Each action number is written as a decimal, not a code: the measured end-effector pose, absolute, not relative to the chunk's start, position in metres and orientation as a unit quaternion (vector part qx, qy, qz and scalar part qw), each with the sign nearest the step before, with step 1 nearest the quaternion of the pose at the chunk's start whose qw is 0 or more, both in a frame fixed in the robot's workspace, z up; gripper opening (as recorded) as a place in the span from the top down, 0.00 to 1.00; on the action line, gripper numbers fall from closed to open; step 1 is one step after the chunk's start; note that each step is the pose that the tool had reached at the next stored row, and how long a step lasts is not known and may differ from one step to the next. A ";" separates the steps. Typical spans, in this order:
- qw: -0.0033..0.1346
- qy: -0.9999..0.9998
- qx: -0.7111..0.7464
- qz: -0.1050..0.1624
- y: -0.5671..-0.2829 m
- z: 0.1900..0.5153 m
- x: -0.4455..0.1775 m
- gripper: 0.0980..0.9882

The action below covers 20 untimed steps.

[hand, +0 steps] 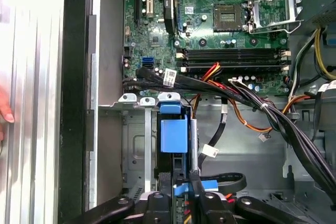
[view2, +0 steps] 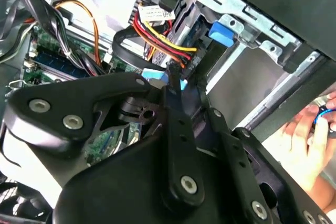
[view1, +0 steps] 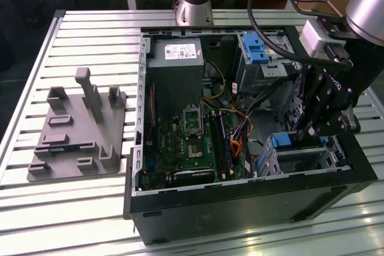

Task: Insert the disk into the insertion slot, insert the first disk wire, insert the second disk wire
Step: 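Insert the second disk wire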

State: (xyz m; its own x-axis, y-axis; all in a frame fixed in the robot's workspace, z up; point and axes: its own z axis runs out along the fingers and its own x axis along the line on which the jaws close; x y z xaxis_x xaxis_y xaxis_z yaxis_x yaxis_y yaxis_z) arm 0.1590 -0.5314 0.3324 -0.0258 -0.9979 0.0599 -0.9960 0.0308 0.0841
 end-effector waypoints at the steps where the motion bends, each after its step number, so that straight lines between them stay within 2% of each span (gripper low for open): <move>1: 0.051 -0.716 0.696 -0.009 -0.531 0.336 0.159 0.80; 8: 0.048 -0.716 0.696 -0.007 -0.531 0.362 0.155 0.80; 16: 0.047 -0.717 0.696 -0.003 -0.530 0.364 0.152 0.81; 18: 0.047 -0.717 0.696 -0.002 -0.530 0.364 0.152 0.96; 20: 0.047 -0.717 0.696 -0.002 -0.530 0.364 0.152 0.99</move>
State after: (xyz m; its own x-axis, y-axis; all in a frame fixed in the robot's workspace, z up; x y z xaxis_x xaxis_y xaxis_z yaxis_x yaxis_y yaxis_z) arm 0.1521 -0.5296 0.3644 -0.0273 -0.9976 0.0644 -0.9971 0.0317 0.0688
